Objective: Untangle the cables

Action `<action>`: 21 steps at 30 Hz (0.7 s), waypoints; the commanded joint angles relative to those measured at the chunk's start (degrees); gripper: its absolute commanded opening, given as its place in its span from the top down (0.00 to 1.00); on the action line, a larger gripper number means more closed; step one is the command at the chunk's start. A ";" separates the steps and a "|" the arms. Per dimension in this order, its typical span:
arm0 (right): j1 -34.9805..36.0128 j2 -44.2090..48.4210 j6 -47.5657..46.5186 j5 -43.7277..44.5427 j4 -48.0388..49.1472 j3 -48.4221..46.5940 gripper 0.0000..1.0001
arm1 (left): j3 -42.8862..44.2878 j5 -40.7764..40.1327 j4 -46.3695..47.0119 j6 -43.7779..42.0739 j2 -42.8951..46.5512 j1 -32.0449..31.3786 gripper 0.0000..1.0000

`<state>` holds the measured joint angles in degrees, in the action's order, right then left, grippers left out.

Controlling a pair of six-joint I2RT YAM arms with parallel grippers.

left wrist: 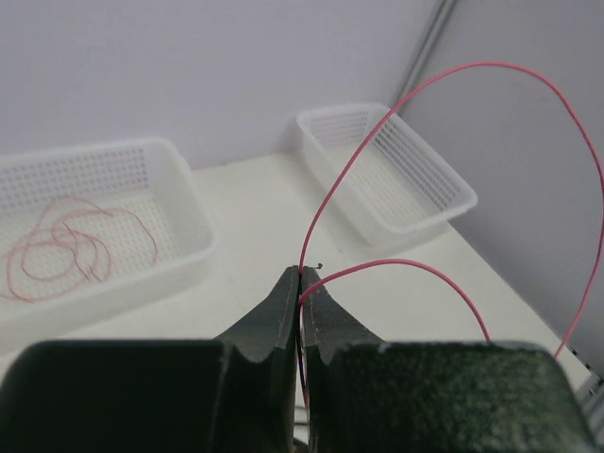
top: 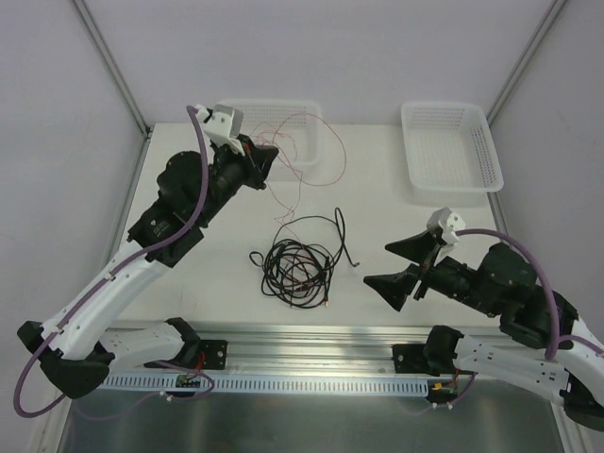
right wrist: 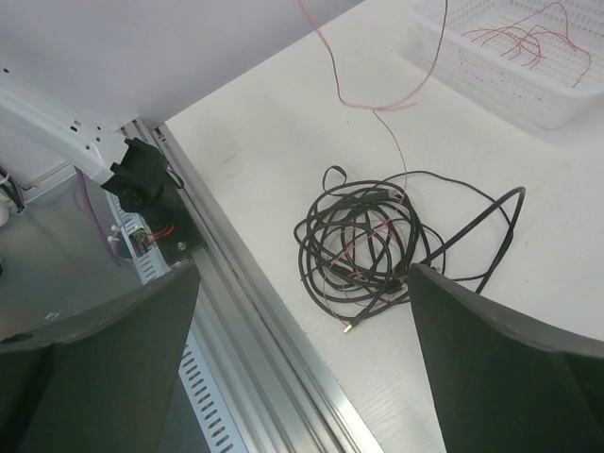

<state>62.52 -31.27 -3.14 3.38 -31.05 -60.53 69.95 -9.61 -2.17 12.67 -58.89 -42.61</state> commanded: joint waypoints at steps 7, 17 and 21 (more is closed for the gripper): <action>0.32 6.22 -0.38 5.23 -5.07 8.14 0.03 | 30.54 7.23 -5.47 -11.33 -14.13 7.18 1.00; 0.32 7.19 -0.03 9.19 -2.88 13.42 0.03 | 62.57 8.64 -7.05 -19.87 -31.01 12.71 1.00; 0.23 6.57 0.59 9.19 -2.35 14.48 0.03 | 66.01 9.52 -5.22 -19.70 -36.99 16.67 1.00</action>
<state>62.52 -24.71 -3.42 11.18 -35.79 -46.50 134.41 -1.65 -8.62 -4.82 -91.83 -28.62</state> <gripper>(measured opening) 0.969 0.007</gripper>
